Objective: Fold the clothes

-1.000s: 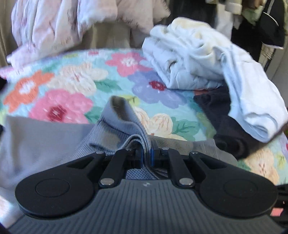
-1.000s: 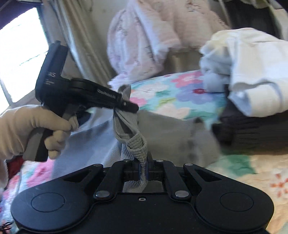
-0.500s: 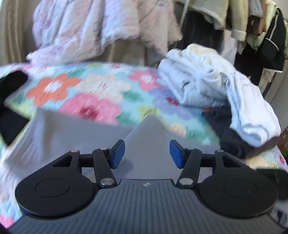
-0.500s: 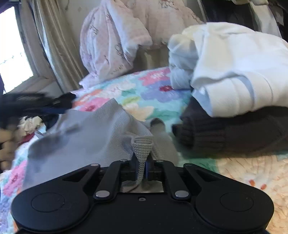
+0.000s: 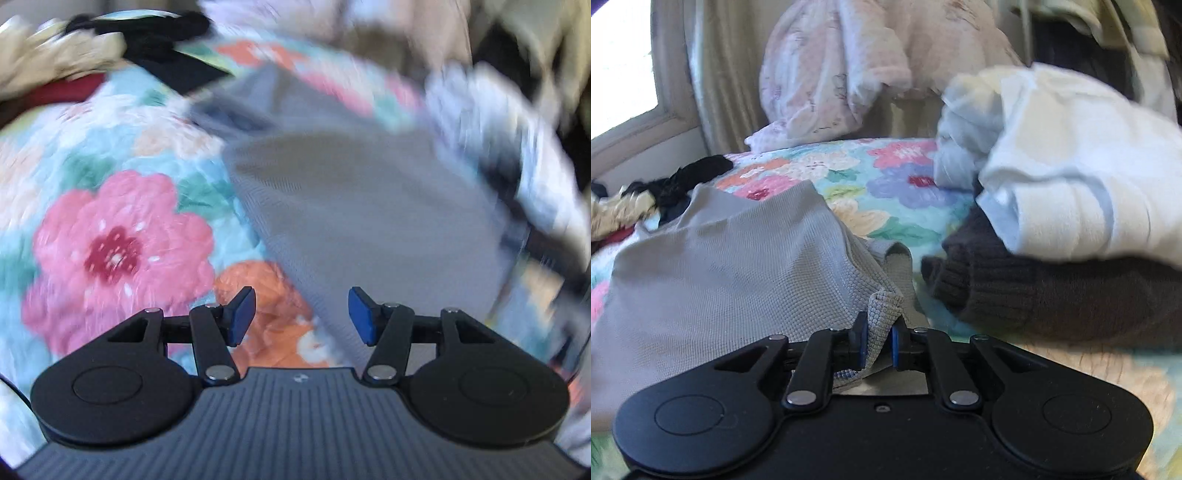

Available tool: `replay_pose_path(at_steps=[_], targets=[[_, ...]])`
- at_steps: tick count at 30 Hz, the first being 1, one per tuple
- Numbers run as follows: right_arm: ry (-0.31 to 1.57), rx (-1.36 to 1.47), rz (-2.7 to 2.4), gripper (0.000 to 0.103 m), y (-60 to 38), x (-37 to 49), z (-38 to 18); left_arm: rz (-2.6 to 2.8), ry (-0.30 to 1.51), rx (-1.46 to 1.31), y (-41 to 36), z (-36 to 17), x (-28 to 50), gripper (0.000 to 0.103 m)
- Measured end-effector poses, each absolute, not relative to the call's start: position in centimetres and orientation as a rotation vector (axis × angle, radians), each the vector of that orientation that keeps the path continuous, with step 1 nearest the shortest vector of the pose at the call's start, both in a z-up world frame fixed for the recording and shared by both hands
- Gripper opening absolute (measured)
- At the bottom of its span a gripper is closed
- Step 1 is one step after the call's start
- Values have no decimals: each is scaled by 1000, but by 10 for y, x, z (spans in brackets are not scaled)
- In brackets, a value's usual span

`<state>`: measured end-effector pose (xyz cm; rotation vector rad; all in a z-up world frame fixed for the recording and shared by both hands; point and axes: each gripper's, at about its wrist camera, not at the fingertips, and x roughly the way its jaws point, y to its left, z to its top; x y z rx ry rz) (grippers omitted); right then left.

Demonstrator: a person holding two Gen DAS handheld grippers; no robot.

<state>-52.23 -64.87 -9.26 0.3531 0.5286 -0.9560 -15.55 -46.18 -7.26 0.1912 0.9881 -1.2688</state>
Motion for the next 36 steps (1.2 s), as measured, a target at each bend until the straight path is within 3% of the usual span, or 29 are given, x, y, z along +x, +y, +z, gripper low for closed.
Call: replay_pose_path(at_steps=[3,8,10,12,19,22,25,29,31,32,33,34,35,36], targets=[[571,309,-1001,30,-650,-526,-89,-1278,994,150,-461,-75,-157,55],[647,251,-1039,33,-643,-526,-71,-1281,1078,66,-459,-91,-167,55],[633,247,-1033,53,-630,-524,-62,-1293,1086,65,-460,-96,-174,55],[548,356,-996,61,-623,-532,-58,-1298,1083,104,-462,-100,-183,55],[347,894,-852,63,-631,-563,-96,-1331,1296,3,-449,-127,-189,57],[426,825,-891,64,-626,-549,-106,-1289,1404,-194,-436,-139,-173,58],[361,866,-835,70,-630,-543,-115,-1286,1446,-226,-436,-142,-170,59],[263,991,-825,76,-641,-538,-119,-1296,1415,-229,-441,-142,-180,76],[270,983,-825,77,-643,-527,-119,-1292,1401,-242,-443,-144,-185,76],[270,983,-826,79,-644,-524,-120,-1297,1390,-237,-445,-144,-187,74],[266,984,-825,80,-645,-521,-122,-1298,1377,-228,-445,-143,-188,61],[256,992,-825,80,-646,-520,-124,-1290,1378,-207,-445,-141,-188,43],[236,1012,-828,80,-648,-522,-125,-1281,1389,-179,-444,-140,-186,12],[221,1038,-834,79,-650,-525,-126,-1266,1400,-170,-442,-140,-185,13]])
